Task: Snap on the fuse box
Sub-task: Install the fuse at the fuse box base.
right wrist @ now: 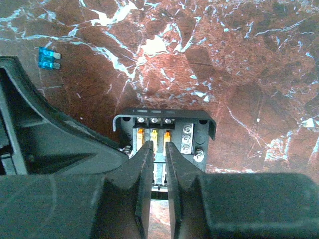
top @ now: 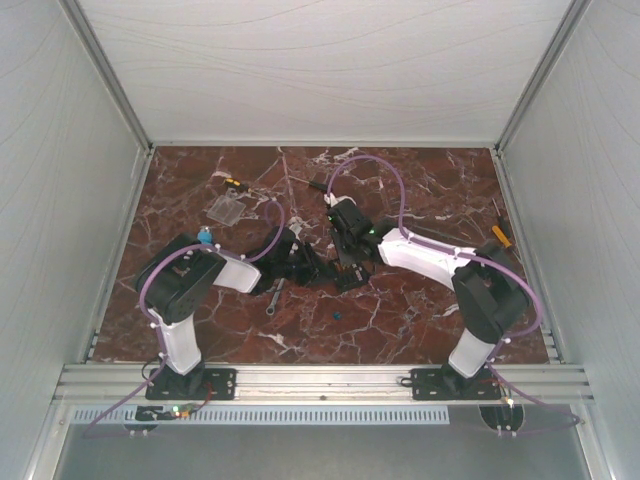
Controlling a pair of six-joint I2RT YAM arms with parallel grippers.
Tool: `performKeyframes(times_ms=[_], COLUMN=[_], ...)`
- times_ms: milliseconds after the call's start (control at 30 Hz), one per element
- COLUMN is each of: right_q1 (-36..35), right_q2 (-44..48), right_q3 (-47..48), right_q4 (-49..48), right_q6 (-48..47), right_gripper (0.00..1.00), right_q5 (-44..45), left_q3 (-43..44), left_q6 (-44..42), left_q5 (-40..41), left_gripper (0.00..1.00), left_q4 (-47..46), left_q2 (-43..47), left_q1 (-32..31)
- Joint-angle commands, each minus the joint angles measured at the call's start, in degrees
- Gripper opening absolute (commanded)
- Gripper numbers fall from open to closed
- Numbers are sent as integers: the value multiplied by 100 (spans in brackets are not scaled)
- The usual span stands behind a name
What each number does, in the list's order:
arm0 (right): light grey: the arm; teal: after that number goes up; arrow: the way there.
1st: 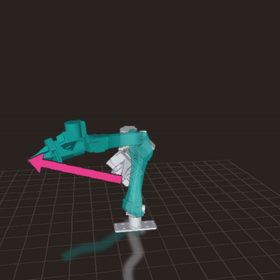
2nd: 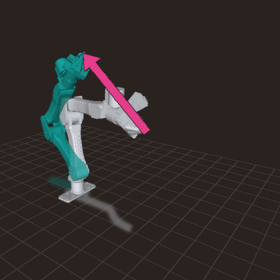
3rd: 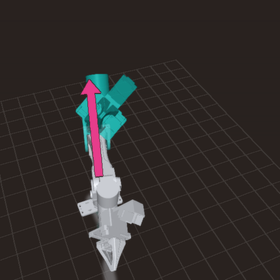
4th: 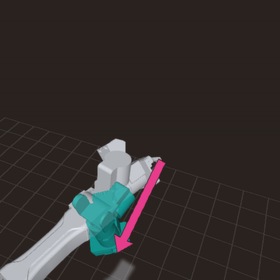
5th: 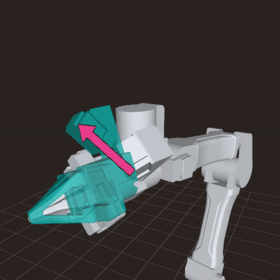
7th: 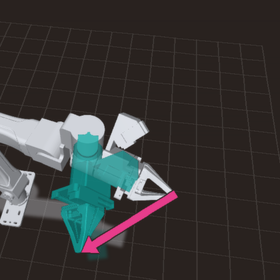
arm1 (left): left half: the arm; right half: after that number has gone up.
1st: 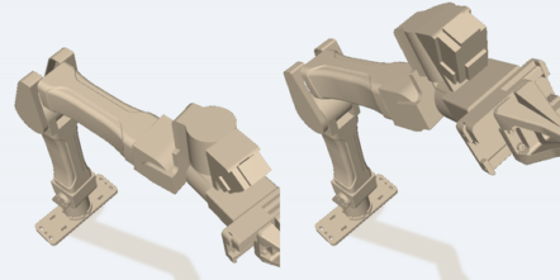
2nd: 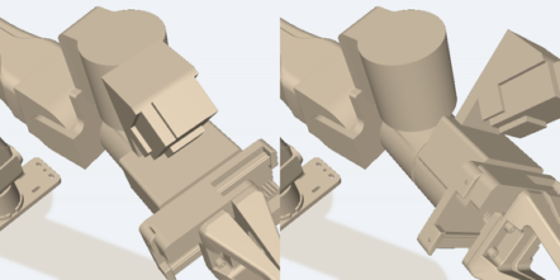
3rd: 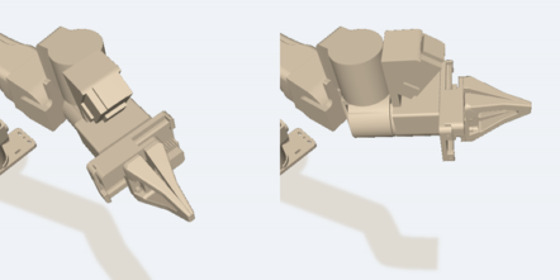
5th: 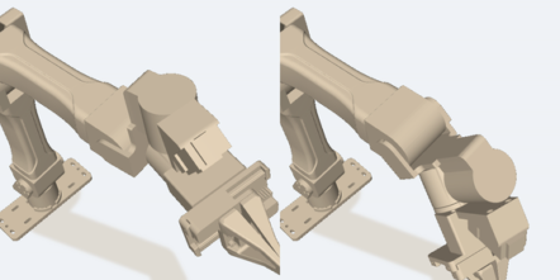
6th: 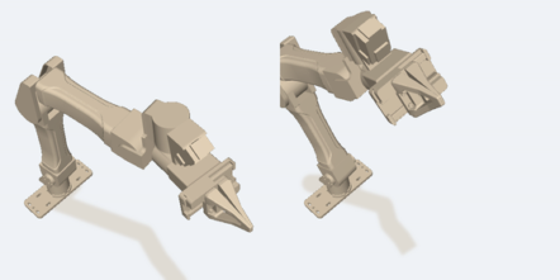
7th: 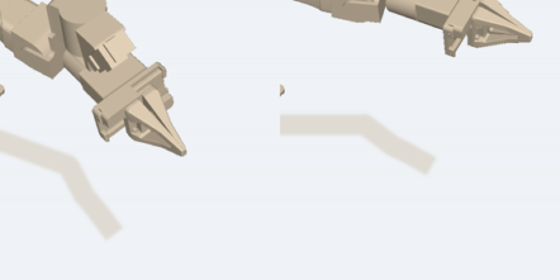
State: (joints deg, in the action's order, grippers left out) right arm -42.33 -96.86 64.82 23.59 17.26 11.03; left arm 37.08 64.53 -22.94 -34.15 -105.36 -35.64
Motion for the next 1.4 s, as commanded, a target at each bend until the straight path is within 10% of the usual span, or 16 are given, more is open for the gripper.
performKeyframes(times_ms=[0,1367], right_q1=[65,96], right_q2=[-110,-739], right_q3=[178,335], right_q4=[177,1140], right_q6=[-10,-266], right_gripper=[12,0], right_q5=[176,-14], left_q3=[-3,-34], left_q6=[-72,-72], left_q5=[203,220], left_gripper=[23,23], left_q4=[341,374], left_q2=[-2,15], left_q1=[-40,-49])
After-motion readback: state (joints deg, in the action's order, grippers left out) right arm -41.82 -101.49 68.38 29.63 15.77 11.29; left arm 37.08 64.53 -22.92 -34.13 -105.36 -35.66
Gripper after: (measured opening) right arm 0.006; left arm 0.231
